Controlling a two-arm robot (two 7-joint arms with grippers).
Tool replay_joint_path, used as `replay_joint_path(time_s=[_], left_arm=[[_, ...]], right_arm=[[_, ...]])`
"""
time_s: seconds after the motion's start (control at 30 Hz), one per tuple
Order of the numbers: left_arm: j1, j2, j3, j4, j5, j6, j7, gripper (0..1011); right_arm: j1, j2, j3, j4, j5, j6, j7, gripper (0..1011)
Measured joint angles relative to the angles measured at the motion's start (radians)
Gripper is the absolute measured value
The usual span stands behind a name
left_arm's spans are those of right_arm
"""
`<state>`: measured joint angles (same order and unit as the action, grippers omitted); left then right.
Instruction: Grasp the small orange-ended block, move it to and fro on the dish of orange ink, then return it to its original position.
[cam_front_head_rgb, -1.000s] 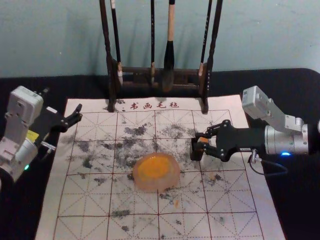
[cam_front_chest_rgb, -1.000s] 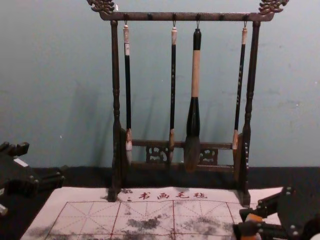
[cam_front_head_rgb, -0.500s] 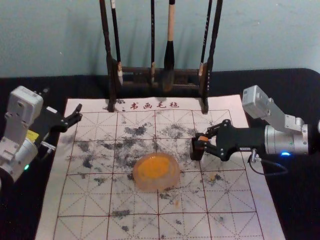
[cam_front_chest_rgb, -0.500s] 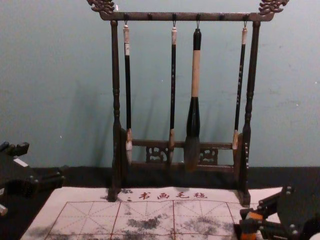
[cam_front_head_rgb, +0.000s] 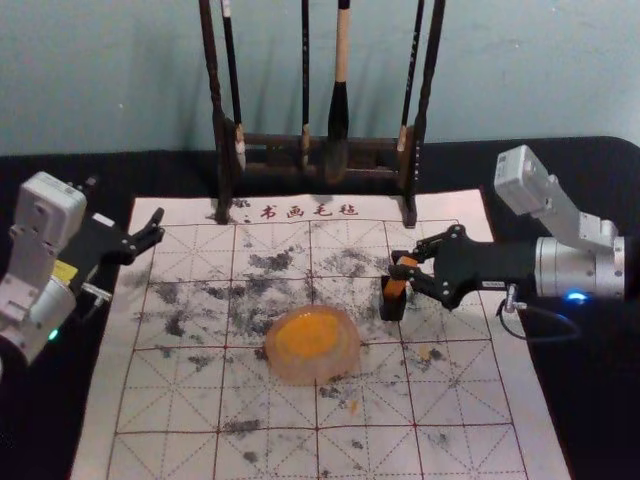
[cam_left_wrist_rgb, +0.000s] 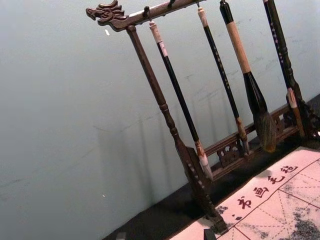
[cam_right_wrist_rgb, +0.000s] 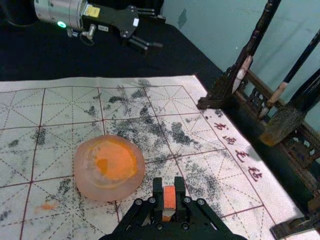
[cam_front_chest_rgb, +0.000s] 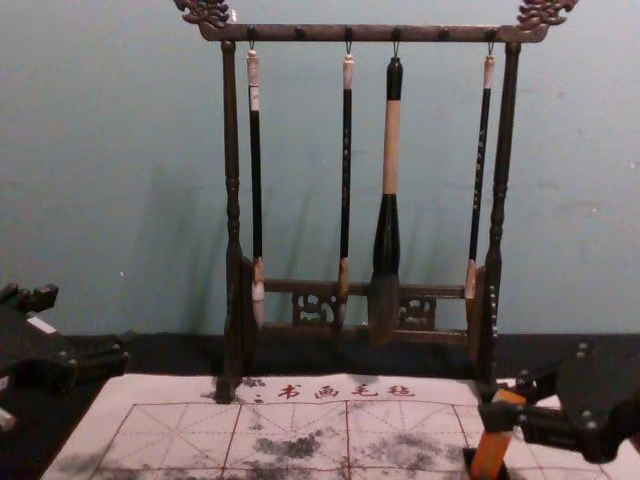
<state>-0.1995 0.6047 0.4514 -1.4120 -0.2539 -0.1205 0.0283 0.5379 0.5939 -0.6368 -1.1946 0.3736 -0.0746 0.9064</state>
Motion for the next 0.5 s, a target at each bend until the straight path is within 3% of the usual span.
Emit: replay_joint_path(time_s=[0.5], left_arm=[[0.000,0.000,0.000,0.000,0.000,0.000,0.000,1001]], right_arm=[[0.010,0.048,0.013,-0.108,0.036,0.043,-0.002,133]])
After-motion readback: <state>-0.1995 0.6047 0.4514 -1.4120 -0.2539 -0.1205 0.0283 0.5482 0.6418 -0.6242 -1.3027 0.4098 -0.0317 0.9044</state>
